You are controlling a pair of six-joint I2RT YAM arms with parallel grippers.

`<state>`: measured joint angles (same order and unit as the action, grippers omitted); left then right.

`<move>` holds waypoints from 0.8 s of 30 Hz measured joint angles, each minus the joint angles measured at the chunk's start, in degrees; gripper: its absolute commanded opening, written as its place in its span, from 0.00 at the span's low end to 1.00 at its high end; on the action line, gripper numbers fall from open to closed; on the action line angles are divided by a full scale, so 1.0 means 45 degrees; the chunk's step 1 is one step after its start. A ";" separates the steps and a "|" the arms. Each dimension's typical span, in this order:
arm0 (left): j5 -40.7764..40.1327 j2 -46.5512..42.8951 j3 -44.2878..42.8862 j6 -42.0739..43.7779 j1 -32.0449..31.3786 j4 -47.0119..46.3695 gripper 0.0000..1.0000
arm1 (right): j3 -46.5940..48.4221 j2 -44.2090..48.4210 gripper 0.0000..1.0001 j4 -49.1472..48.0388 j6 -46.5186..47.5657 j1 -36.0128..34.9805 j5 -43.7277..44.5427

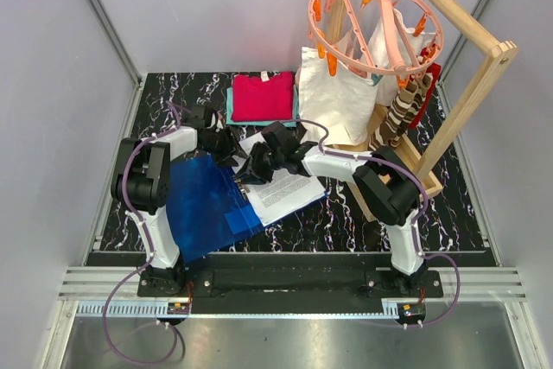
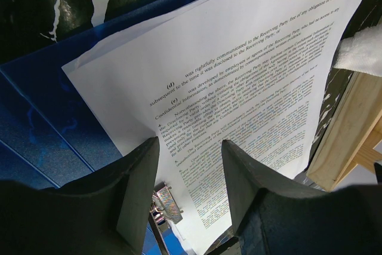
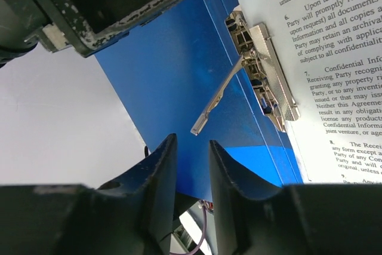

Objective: Put the files into the folder

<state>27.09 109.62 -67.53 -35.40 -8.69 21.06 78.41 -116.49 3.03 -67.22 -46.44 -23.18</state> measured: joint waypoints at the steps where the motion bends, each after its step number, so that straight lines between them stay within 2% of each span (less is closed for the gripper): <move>1: 0.0000 0.0000 0.0000 0.0000 0.0000 0.0000 0.53 | 0.0019 -0.0053 0.35 0.0000 -0.0063 0.0000 -0.0005; 10: -0.0039 0.0000 0.0000 0.0000 0.0000 0.0000 0.53 | 0.0262 -0.0432 0.33 0.0015 -0.0413 0.0000 -0.0005; 13: -0.0039 0.0000 0.0000 0.0000 0.0000 0.0000 0.53 | 0.0369 -0.0583 0.25 0.0015 -0.0481 0.0000 -0.0015; 18: -0.0049 0.0000 0.0000 0.0005 0.0000 0.0005 0.53 | 0.0374 -0.0622 0.20 0.0019 -0.0534 0.0000 -0.0073; 22: -0.0068 0.0000 0.0000 0.0005 0.0000 0.0005 0.53 | 0.0374 -0.0622 0.06 0.0015 -0.0607 0.0000 -0.0107; 24: -0.0073 0.0000 0.0000 0.0015 0.0000 0.0005 0.54 | 0.0359 -0.0622 0.04 0.0005 -0.0661 0.0000 -0.0112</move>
<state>26.76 109.62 -67.53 -35.33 -8.69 21.08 80.03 -119.28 3.05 -70.19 -46.44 -23.68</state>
